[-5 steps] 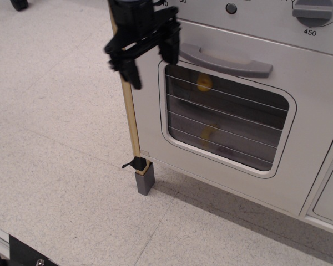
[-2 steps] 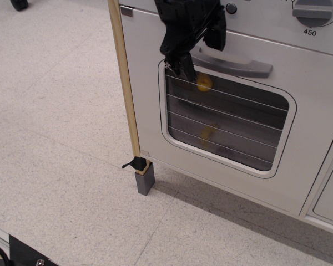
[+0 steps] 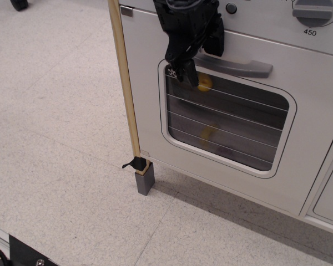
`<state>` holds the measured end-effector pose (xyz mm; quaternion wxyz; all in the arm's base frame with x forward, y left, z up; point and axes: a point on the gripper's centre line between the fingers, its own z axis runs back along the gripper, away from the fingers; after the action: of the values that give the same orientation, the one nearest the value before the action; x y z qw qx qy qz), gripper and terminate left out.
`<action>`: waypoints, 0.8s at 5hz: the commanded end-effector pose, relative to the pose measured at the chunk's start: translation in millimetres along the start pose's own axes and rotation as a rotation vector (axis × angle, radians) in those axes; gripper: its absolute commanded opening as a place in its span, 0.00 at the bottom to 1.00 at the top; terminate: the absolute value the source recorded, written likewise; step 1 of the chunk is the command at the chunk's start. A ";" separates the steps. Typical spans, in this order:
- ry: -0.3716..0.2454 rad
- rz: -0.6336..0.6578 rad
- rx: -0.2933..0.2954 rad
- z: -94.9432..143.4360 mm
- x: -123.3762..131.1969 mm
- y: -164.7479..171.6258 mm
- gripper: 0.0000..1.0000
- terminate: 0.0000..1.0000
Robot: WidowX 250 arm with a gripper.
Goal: Open oven
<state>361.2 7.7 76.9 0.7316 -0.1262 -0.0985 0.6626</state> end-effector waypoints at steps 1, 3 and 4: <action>-0.004 0.002 -0.034 -0.3 9.6 2.9 1.00 0.00; -0.004 -0.031 -0.017 0.5 16.6 25.1 1.00 0.00; -0.016 -0.062 -0.014 6.3 27.3 40.0 1.00 0.00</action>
<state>318.7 30.4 59.3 0.7593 -0.1170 -0.1051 0.6314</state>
